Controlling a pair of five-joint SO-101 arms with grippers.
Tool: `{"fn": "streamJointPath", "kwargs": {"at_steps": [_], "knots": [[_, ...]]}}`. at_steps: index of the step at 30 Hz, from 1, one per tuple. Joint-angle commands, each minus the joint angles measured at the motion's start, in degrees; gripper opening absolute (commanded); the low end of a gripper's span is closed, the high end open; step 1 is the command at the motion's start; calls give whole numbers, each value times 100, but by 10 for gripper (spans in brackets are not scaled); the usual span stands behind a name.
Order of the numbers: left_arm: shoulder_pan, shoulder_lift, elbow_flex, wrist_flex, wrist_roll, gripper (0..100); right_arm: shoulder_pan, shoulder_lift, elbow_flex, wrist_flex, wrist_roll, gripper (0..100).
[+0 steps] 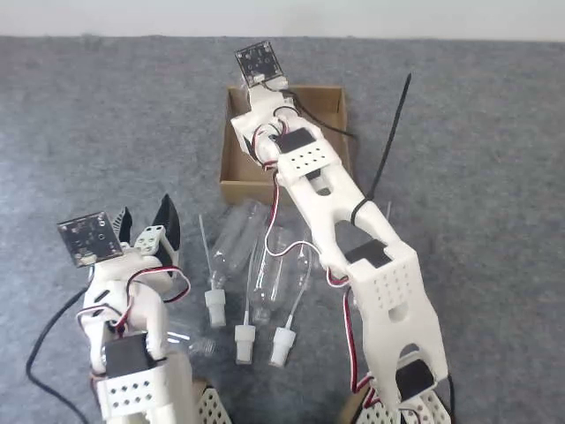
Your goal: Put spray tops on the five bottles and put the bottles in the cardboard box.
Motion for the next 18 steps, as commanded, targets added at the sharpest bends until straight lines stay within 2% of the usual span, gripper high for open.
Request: {"fn": "streamJointPath", "kwargs": {"at_steps": [1,18], "knots": [[-18,-97,-48,26,-53,224,40,-699,-105,576,44,319],[-26,-97,-48,18,-62,224,40,-2149,-105,3081,35,318]]}}
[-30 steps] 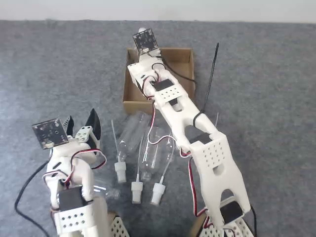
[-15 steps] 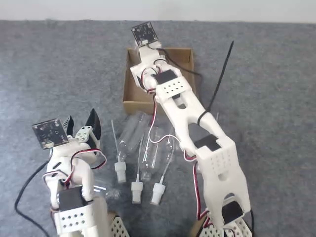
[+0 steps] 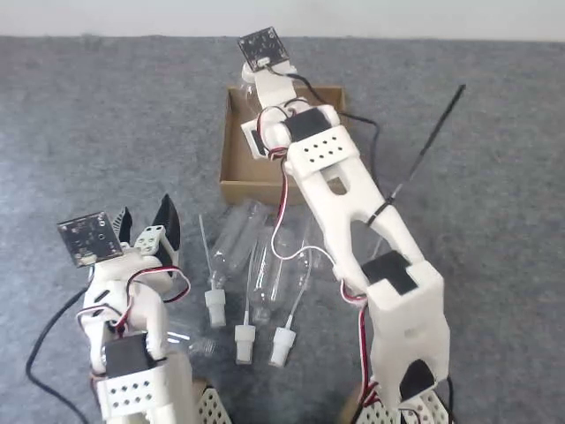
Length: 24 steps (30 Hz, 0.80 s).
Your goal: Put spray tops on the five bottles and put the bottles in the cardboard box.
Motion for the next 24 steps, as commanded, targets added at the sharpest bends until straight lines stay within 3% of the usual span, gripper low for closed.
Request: {"fn": "streamJointPath", "kwargs": {"at_steps": [1,24], "knots": [[-26,-97,-48,18,-62,224,13,-831,-105,505,35,318],[-35,-97,40,-88,-62,224,-13,-2026,-105,3635,-466,318]]}}
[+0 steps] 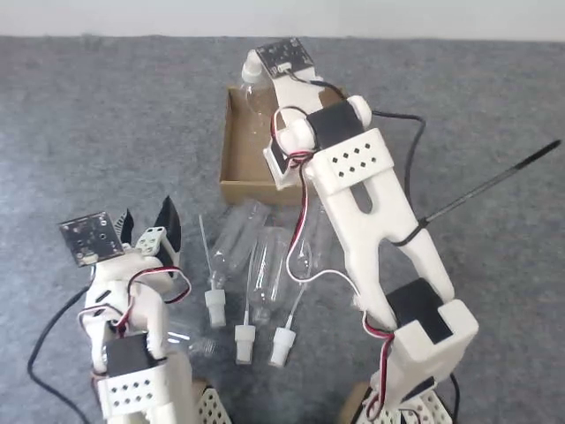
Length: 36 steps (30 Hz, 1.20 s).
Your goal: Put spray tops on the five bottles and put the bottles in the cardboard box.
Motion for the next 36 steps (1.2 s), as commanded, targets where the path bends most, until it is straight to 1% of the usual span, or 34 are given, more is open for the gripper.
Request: {"fn": "streamJointPath", "kwargs": {"at_steps": [1,6,9,15,19,22,25,28,30,33,36], "knots": [[-35,-97,-40,-114,-70,224,13,-444,-105,391,-281,318],[-35,-97,-22,-167,-70,223,-127,-453,-105,787,-747,318],[-35,-97,-22,-167,-70,223,-268,-470,-62,822,-1011,318],[-35,-97,-22,-167,-70,223,-497,-479,774,778,-1371,318],[-35,-97,-22,-176,-70,223,-514,-453,1266,629,-1407,318],[-35,-97,-22,-176,-70,223,-444,-426,1644,233,-1415,318],[-35,-97,-22,-176,-70,223,-347,-418,2154,-479,-1451,318],[-35,-97,-22,-167,-70,223,-286,-418,2725,-1262,-1723,318],[-35,-97,-22,-167,-70,223,-286,-418,3095,-1736,-1758,318],[-35,-97,-22,-167,-70,223,-233,-418,3622,-2308,-1767,318],[-35,-97,-22,-167,-70,223,-22,-418,3965,-2747,-1767,318]]}}
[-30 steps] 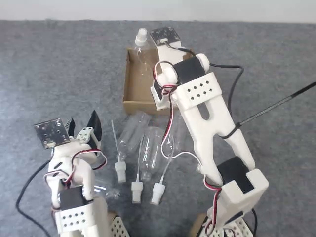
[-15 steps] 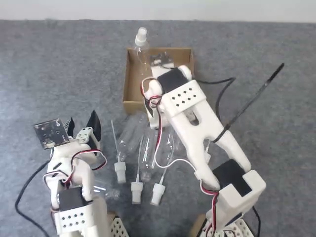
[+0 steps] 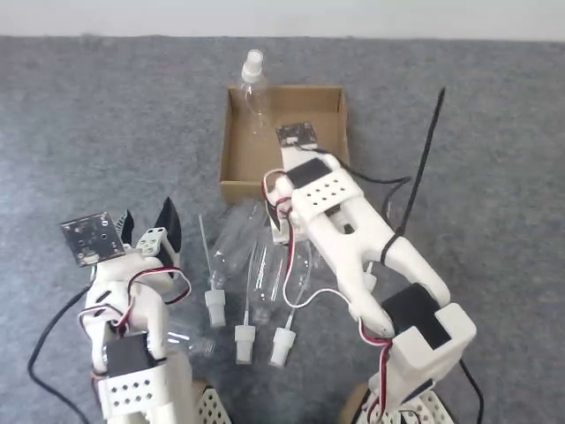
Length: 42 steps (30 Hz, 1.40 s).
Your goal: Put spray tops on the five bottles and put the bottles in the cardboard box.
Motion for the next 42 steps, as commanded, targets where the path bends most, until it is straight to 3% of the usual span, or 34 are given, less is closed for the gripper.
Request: {"fn": "streamJointPath", "kwargs": {"at_steps": [1,4,14,21,31,42], "knots": [[-35,-97,-57,-167,-35,223,330,-365,202,-567,-79,318],[-35,-97,-57,-158,-35,223,505,-365,369,-796,-88,288],[-35,-97,4,-167,-255,222,593,-426,369,-892,-360,4],[-35,-97,4,-176,-255,222,708,-743,396,-866,-369,12],[-35,-97,13,-176,-264,222,743,-1921,413,-31,-404,12],[-35,-97,13,-176,-264,221,1745,-2413,422,145,-1442,6]]}}
